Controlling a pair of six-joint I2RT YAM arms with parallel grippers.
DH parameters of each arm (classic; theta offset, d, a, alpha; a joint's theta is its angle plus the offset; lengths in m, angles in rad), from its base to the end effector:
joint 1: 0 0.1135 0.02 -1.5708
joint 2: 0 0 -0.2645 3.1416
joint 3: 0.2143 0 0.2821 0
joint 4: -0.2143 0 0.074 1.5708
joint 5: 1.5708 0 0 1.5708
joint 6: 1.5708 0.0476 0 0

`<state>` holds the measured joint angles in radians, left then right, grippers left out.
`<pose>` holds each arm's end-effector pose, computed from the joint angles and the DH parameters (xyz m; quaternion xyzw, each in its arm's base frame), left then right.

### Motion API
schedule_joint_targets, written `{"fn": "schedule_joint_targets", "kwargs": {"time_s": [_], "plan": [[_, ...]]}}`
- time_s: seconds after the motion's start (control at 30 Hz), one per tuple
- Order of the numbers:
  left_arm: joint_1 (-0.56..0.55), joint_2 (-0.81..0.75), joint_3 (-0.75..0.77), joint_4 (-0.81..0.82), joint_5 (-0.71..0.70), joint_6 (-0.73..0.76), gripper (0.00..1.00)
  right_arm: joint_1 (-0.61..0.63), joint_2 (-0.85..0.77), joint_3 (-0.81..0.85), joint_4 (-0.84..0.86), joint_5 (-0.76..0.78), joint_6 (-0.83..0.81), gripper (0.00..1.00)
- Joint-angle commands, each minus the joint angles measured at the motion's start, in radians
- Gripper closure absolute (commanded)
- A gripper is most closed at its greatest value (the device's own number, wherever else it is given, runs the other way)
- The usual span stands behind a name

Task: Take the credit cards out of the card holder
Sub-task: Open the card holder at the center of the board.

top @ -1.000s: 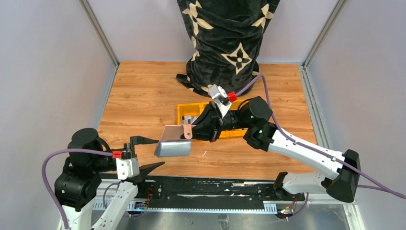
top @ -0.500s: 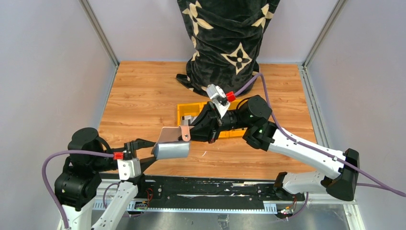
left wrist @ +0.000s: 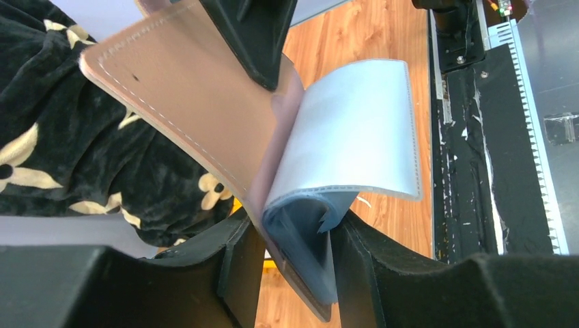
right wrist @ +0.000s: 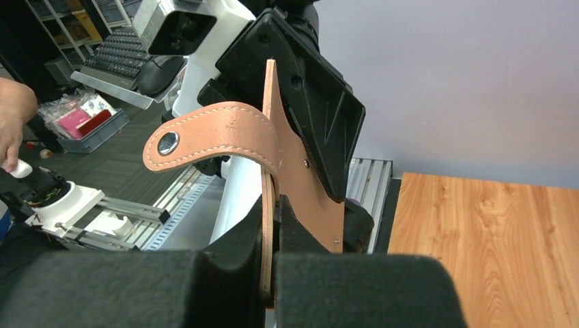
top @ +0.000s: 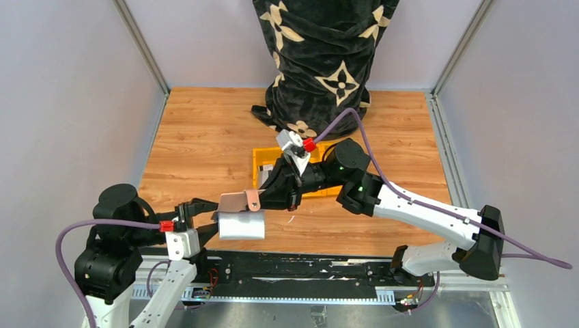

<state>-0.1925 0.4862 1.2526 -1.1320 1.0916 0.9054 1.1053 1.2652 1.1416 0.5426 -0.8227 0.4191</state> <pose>0.0240 -0.0477 0.4372 0.6184 0.4472 -0.2317 0.6032 0.1118 0.3003 0.4346 -0.4837 0.3573 0.6883 0.4057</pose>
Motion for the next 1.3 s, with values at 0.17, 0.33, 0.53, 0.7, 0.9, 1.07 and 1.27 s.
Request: {"fn": "schedule_joint_targets", "kwargs": {"time_s": [0.17, 0.33, 0.53, 0.7, 0.9, 1.07, 1.27], "plan": [[-0.002, 0.012, 0.034, 0.008, 0.029, 0.003, 0.57, 0.045, 0.027, 0.064, -0.052, -0.048, -0.031, 1.0], [-0.002, 0.022, 0.051, 0.009, 0.064, -0.054, 0.69, 0.048, 0.043, 0.073, -0.063, -0.052, -0.027, 1.0], [-0.001, 0.046, 0.07, 0.008, 0.106, -0.158, 0.93, 0.044, 0.035, 0.109, -0.136, -0.029, -0.073, 0.88], [-0.001, 0.093, 0.094, 0.008, 0.136, -0.295, 1.0, 0.012, -0.017, 0.122, -0.183, -0.01, -0.109, 0.53], [-0.001, 0.202, 0.163, 0.003, 0.212, -0.576, 1.0, -0.066, -0.174, 0.002, -0.161, 0.006, -0.167, 0.31], [-0.001, 0.26, 0.255, 0.005, 0.155, -0.722, 1.0, -0.07, -0.297, -0.146, -0.115, 0.067, -0.243, 0.27], [-0.001, 0.315, 0.307, 0.035, 0.1, -0.911, 1.0, -0.056, -0.276, -0.228, 0.003, 0.1, -0.23, 0.26]]}}
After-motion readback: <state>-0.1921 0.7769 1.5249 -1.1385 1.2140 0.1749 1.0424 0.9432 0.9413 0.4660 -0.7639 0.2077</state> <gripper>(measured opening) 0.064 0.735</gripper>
